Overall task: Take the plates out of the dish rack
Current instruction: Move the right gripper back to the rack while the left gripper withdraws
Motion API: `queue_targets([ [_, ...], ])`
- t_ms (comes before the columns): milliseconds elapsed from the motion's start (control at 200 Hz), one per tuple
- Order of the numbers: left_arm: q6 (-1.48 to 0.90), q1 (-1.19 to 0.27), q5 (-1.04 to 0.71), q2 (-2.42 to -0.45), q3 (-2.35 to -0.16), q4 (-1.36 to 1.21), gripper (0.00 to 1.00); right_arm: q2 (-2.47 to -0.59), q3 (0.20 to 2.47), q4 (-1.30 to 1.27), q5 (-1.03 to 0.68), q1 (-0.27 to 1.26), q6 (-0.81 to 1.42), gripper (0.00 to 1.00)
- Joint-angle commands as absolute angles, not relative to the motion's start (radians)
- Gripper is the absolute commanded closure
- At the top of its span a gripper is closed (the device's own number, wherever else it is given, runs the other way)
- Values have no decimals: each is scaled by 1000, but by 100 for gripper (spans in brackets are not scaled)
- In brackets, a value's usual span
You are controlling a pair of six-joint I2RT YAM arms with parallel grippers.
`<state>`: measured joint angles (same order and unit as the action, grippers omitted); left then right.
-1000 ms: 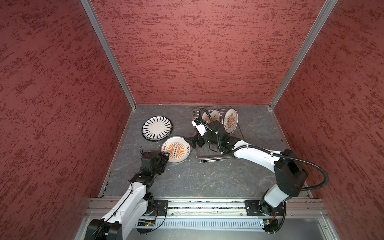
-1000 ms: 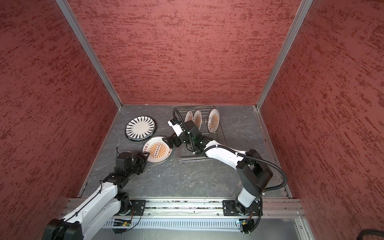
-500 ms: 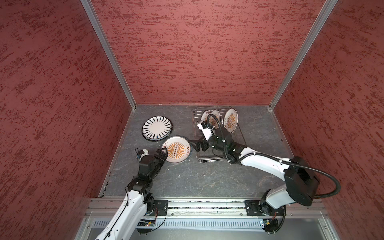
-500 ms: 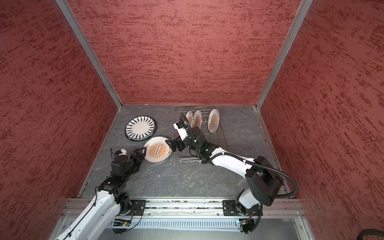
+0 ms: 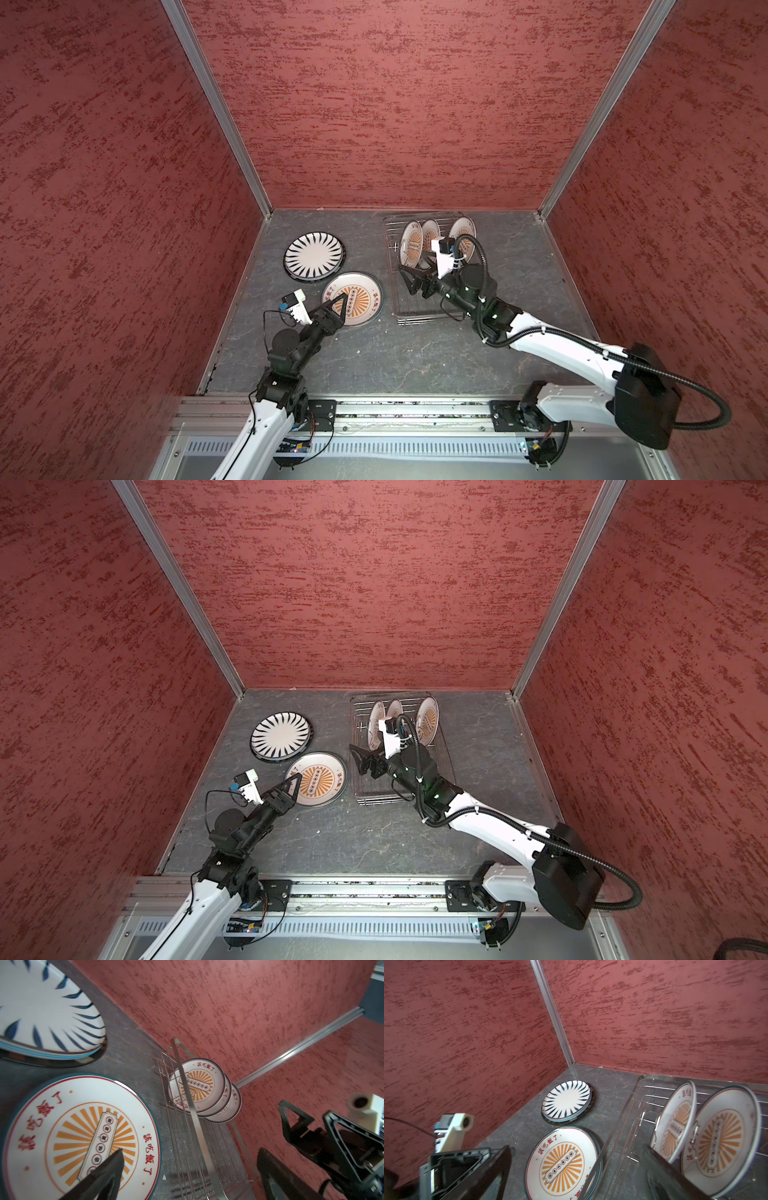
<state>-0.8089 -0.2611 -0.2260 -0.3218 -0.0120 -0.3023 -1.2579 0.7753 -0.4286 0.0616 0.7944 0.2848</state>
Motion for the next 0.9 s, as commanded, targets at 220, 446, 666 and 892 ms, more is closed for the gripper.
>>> queue_targets([
  [220, -662, -371, -292, -420, 4, -527, 1, -1337, 903, -301, 247, 790, 308, 1],
  [446, -634, -426, -313, -526, -7, -621, 1, -1492, 1039, -198, 357, 777, 298, 10],
  [666, -629, -463, -355, -610, -13, -717, 1, -1625, 1180, -43, 412, 733, 329, 34],
  [892, -599, -497, -318, -626, -25, -705, 1, -1700, 1245, 23, 443, 680, 344, 56],
])
